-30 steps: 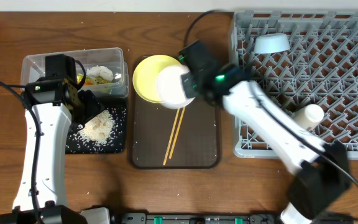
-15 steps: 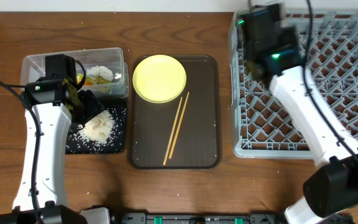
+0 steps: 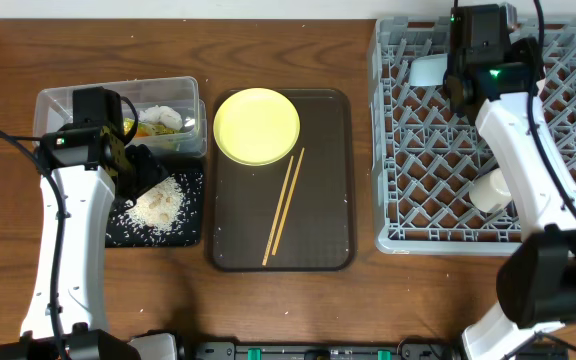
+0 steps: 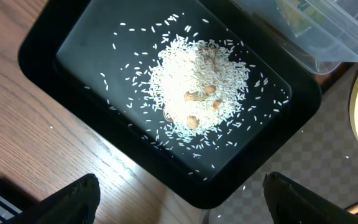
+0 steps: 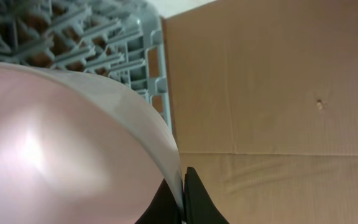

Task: Sort waste into correct bins and load items into the dishwasher rack
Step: 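Carry the white bowl into the rack with the right gripper and release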

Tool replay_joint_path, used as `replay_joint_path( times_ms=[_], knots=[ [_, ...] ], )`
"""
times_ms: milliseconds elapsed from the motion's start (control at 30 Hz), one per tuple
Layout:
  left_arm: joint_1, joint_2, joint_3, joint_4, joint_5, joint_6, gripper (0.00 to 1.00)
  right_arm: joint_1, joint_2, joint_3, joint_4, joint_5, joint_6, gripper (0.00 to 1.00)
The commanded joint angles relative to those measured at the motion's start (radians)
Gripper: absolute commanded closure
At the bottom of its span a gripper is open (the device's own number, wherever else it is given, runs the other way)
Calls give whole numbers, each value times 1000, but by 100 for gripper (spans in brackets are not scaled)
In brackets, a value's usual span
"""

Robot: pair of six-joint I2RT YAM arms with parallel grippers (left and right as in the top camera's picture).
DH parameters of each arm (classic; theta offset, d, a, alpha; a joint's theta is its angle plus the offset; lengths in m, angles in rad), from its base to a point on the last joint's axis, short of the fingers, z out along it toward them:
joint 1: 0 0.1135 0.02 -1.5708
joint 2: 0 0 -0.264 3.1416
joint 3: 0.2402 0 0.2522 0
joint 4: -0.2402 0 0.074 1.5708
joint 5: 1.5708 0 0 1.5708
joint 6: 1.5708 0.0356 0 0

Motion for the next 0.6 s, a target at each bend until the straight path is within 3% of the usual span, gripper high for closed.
replay_joint_path(
  times_ms=[0, 233, 567],
  knots=[
    [5, -3, 0, -3, -5, 5, 13, -2, 50, 10, -3, 38, -2, 99],
    [5, -3, 0, -3, -5, 5, 13, -2, 124, 10, 9, 140, 85, 99],
    [5, -3, 0, -3, -5, 5, 13, 17, 179, 8, 1, 132, 143, 99]
  ],
)
